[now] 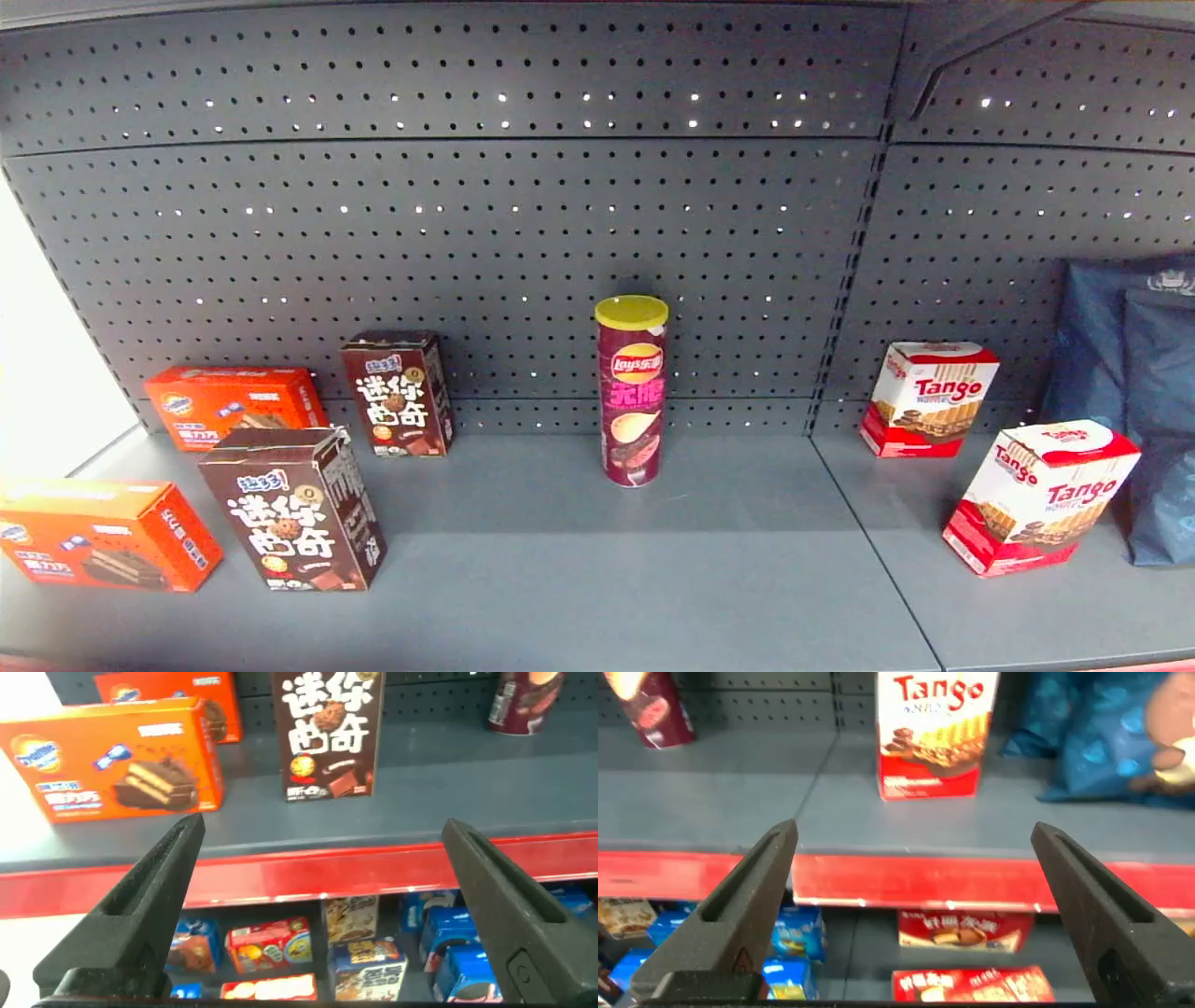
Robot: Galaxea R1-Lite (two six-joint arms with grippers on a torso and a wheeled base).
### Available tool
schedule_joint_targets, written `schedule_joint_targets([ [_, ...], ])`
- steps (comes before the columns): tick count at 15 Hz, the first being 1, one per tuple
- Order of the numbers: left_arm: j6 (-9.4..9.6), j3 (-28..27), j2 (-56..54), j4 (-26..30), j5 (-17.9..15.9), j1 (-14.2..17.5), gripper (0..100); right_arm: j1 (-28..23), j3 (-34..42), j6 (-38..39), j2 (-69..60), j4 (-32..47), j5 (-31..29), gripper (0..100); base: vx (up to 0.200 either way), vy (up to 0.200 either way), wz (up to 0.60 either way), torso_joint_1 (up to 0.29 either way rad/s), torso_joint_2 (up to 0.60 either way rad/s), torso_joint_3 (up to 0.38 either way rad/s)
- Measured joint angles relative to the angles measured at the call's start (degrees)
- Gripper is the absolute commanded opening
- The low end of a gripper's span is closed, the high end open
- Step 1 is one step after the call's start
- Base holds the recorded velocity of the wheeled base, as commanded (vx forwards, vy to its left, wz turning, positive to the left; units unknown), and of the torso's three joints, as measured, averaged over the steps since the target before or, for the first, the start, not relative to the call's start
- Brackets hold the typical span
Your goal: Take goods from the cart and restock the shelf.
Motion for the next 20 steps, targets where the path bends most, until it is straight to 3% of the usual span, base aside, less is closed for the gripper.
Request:
schedule_joint_targets([
  [17,0.09,0.00,0.00,-0.11,-0.04,-0.09,100,0.02,0.00,0.00,0.00,0.02,-0.02,100,0.000,0.000,0.60,0.003,0.00,0.003],
  [20,0.17,0.00,0.00,-0.22,0.00,-0.04,100,0.05,0.00,0.09,0.00,0.05,0.00,100,0.000,0.000,0.00,0.000,0.00,0.000],
])
